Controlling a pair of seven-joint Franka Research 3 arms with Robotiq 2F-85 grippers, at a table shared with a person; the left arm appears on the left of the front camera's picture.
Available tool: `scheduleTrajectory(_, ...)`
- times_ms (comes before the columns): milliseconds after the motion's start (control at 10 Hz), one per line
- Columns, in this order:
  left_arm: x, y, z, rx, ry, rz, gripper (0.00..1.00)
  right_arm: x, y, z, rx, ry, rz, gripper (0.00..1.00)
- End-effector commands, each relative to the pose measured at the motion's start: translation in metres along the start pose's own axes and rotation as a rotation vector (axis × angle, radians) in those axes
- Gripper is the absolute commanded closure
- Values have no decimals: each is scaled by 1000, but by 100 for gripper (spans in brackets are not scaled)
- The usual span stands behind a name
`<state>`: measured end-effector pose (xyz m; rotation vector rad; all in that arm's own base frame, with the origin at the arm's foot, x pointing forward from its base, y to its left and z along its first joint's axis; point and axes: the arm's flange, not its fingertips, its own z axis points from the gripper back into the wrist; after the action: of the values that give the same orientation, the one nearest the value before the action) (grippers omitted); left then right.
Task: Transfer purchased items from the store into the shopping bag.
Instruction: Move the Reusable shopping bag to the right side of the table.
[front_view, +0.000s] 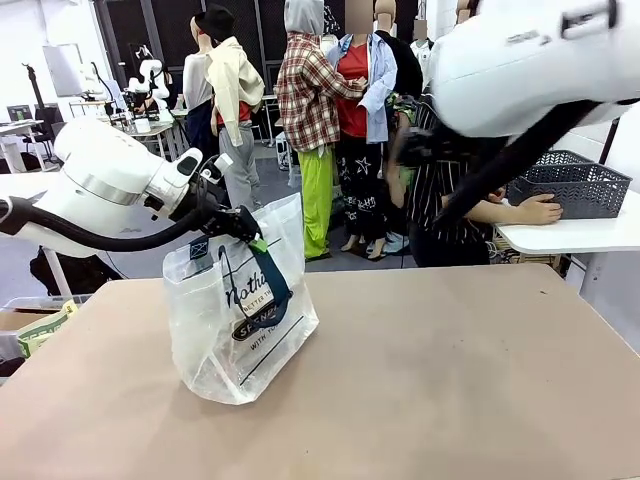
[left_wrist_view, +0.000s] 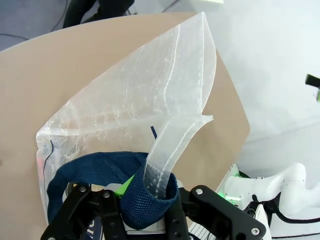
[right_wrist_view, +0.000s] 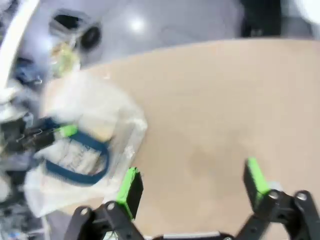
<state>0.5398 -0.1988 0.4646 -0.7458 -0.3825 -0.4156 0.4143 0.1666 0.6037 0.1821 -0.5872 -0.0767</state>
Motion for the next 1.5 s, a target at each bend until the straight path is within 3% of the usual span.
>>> scheduleTrajectory(0, -4, -5, 6, 0, -59, -48, 100, 4, -44, 3, -157, -7, -238, 0)
scheduleTrajectory(200, -5, -7, 6, 10, -53, -50, 100, -3, -108, 7, -278, -11, -428, 0)
scheduleTrajectory(500, -2, -12, 10, 48, -46, -71, 100, -23, -167, -3, -370, 40, -574, 0)
scheduleTrajectory(700, -2, -19, 29, 120, -99, -90, 100, -16, -171, -1, -320, 37, -539, 0)
scheduleTrajectory(1000, 6, -25, 88, 344, -194, -101, 100, -16, -171, -1, -320, 37, -539, 0)
scheduleTrajectory(1200, 7, -9, 152, 476, -282, -37, 100, -16, -171, -1, -320, 37, -539, 0)
scheduleTrajectory(1400, -8, 13, 205, 613, -302, 118, 100, -16, -171, -1, -320, 37, -539, 0)
